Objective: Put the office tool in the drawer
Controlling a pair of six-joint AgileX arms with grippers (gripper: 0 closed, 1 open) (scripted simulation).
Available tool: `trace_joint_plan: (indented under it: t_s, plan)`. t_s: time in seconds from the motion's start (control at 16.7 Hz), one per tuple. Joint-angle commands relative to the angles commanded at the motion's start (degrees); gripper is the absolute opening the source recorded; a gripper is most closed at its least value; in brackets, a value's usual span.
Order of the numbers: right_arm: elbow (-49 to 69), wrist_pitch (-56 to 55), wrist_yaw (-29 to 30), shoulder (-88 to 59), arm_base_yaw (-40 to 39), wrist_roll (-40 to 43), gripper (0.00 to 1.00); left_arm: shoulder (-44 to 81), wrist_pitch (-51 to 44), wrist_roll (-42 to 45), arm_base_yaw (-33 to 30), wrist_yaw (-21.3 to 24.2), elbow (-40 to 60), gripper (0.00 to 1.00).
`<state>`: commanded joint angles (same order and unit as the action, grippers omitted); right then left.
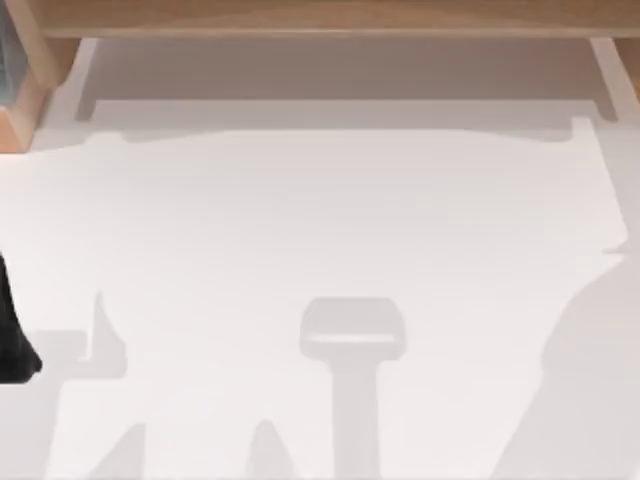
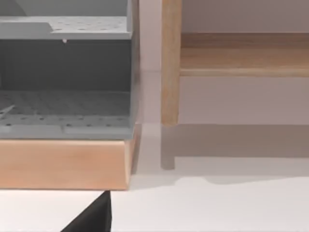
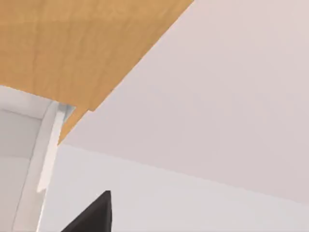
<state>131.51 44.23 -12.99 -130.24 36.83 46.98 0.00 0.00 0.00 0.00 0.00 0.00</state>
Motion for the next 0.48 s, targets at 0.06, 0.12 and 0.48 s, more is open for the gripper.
trace_joint_plan:
  t_s: [0.06, 0.12, 0.48]
  plan:
    - [-4.5, -6.0, -1.1, 1.9, 1.5, 2.3, 1.00, 0.0, 0.0, 0.0, 0.0, 0.0, 0.0, 1.00]
    - [-9.1, -12.0, -2.2, 3.6, 3.0, 4.6, 1.00, 0.0, 0.0, 0.0, 0.0, 0.0, 0.0, 1.00]
    - [-38.6, -49.2, -8.9, 11.8, 10.9, 18.3, 1.00, 0.0, 0.0, 0.0, 0.0, 0.0, 0.0, 1.00]
